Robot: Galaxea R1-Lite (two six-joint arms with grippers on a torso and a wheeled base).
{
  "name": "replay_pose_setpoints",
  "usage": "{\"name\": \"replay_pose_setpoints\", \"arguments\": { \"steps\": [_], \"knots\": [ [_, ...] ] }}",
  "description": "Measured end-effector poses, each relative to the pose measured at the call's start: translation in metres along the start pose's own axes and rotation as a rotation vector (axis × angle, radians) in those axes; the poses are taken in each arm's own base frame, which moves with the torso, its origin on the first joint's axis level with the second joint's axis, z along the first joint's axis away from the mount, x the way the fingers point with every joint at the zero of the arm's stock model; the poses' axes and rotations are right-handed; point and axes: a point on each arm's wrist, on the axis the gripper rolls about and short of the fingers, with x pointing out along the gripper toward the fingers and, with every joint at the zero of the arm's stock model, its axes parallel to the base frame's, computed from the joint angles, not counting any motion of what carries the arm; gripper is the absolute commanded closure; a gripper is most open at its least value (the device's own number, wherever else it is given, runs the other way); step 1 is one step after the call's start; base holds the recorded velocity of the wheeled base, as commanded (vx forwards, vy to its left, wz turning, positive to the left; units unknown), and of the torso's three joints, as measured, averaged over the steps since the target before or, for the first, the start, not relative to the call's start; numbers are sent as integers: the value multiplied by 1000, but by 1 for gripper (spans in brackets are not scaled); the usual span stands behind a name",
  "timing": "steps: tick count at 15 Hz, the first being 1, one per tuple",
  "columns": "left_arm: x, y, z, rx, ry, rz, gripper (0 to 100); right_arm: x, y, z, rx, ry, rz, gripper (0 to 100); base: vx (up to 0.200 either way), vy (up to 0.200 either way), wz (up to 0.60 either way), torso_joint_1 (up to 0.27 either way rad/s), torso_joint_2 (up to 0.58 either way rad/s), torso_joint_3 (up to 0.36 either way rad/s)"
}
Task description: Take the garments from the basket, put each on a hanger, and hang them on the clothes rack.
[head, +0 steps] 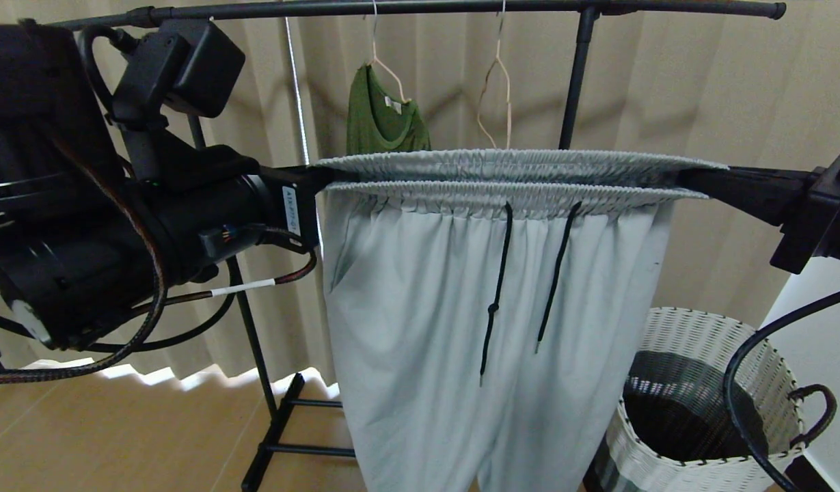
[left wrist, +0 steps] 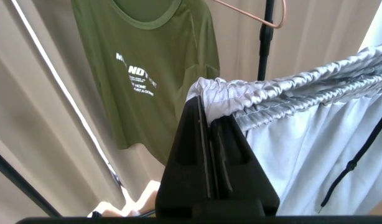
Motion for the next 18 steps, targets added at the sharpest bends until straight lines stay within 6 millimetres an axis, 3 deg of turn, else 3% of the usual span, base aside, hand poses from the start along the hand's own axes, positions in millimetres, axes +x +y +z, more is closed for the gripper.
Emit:
{"name": "replay_pose_setpoints", "arguments": {
  "steps": [1,2,9,13,18],
  "knots": [
    [-1,0,0,0,0,0,100,0,0,-1,1,3,1,100,0,0,0,0,0,0],
    [-1,0,0,-1,-1,0,100,0,1,-2,1,6,2,0,0,0,0,0,0,0],
    [-4,2,-1,2,2,6,100,-2,2,-10,9,21,8,0,0,0,0,0,0,0],
    [-7,3,-5,2,12,19,100,-9,13,-14,8,23,61,0,0,0,0,0,0,0],
    [-6,11,-7,2,33,156,100,-21,22,-25,10,38,100,0,0,0,0,0,0,0]
  ]
}}
